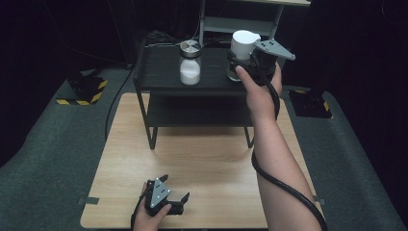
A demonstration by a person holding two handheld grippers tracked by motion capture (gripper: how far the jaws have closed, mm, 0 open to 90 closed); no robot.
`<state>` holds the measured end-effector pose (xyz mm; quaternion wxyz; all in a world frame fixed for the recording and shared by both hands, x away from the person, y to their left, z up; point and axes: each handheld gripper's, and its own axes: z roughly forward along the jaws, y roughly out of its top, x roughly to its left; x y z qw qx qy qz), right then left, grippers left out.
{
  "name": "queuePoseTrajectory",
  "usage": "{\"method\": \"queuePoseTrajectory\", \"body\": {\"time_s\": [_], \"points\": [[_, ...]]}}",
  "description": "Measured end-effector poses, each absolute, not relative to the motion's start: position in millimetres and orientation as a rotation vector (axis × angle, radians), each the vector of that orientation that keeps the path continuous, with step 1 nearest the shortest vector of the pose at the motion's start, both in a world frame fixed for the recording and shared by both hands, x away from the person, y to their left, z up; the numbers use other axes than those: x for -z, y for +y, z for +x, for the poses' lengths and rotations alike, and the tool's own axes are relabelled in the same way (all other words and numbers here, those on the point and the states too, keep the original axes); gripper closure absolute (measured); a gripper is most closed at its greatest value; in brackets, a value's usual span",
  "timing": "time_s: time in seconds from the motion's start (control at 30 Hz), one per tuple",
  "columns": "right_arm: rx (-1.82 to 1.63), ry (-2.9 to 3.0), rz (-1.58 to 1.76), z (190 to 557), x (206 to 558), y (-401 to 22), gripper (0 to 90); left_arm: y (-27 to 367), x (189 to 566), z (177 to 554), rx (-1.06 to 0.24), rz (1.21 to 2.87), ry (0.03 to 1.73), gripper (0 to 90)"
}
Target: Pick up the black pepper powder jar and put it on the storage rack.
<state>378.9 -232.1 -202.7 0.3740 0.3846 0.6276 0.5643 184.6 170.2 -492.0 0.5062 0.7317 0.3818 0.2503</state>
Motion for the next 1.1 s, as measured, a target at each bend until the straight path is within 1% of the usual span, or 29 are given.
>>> {"method": "queuePoseTrajectory", "body": {"time_s": [0.3,0.73,0.83,0.87,1.1], "points": [[-1.476,1.593,0.970,382.0,210.7,-236.7,30.6,170.3,492.1,184.3,-0.605,1.767,0.916,0.4],[-1.481,1.600,0.967,383.6,210.8,-238.8,30.1,170.8,492.8,184.2,-0.601,1.758,0.922,0.4],[-1.486,1.606,0.971,383.3,210.1,-239.4,25.3,170.4,492.6,184.0,-0.602,1.761,0.919,0.4],[-1.490,1.606,0.968,383.3,210.4,-239.9,21.7,170.3,492.4,184.1,-0.603,1.763,0.918,0.4],[-1.513,1.611,0.977,381.7,214.3,-244.2,5.8,170.3,492.3,184.2,-0.604,1.765,0.917,0.4]]}}
